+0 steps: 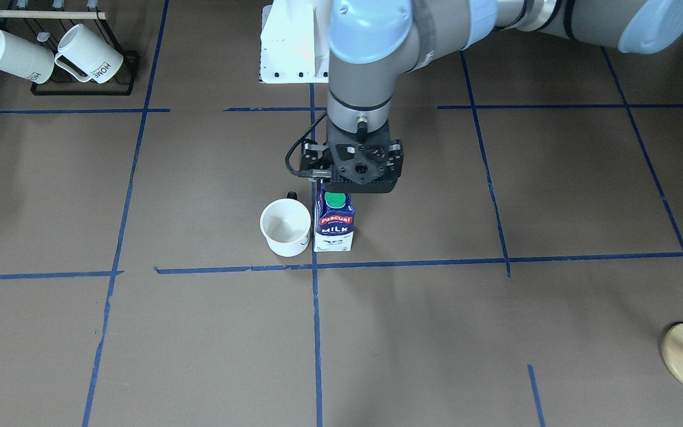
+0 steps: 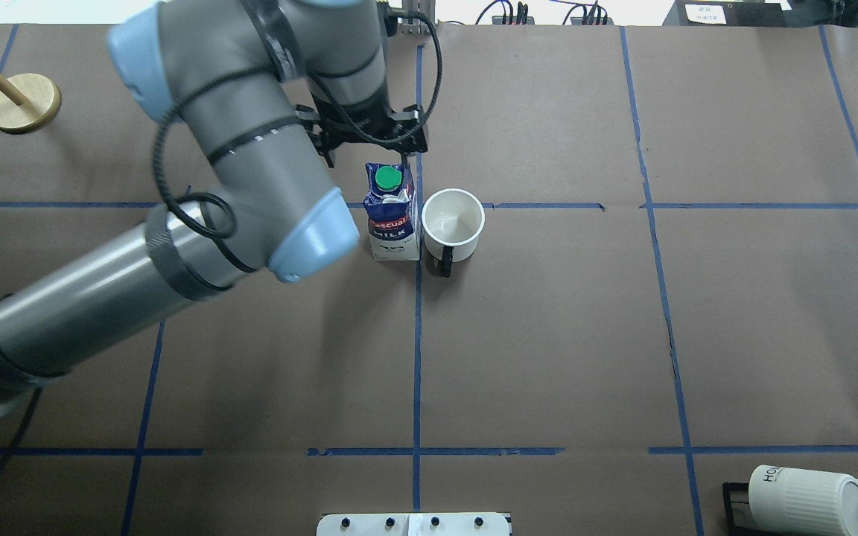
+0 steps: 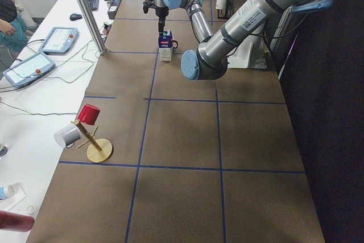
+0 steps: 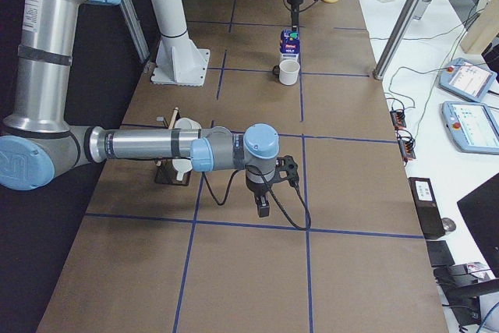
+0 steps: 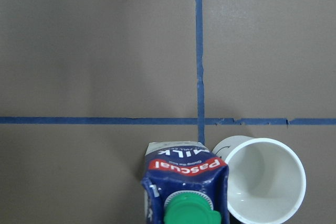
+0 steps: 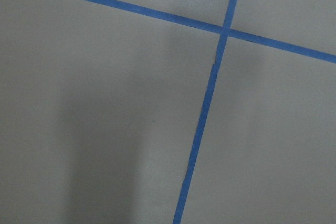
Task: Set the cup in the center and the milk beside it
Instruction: 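Lower the carton next to the mug, open and lift the left gripper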
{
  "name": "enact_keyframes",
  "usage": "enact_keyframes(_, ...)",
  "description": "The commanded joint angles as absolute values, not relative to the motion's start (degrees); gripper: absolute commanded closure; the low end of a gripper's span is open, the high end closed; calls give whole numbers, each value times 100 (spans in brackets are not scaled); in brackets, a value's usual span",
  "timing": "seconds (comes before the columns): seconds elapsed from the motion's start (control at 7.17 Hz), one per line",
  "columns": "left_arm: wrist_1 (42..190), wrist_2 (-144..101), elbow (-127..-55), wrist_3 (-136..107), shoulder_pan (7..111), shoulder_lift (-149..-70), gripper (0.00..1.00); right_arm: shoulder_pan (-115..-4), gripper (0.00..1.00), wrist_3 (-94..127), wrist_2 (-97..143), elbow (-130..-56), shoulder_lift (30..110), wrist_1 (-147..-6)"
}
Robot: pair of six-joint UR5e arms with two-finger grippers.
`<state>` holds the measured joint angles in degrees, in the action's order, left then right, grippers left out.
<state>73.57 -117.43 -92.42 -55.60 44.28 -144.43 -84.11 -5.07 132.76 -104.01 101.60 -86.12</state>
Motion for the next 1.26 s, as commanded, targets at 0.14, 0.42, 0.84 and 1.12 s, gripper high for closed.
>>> enact_keyframes(0.14,6891,-12338,-10633,-3139,5716,-12652,0,-8411,0,-518,13289,-10258,10160,-8605)
enact_keyframes(0.42,6996,-12971,-10617,-1188,6744,-11467,0,-8507,1,-153,13289,-10248,10186,-8622)
enact_keyframes(0.84,7075,-13376,-10582,768,8161,-9849,0,-8517,1,299,13438,-10327,10081,-8875)
enact_keyframes(1.12,7667,-13474,-10381,817,8341,-8827,0,-8517,0,501,13421,-10318,10090,-8816)
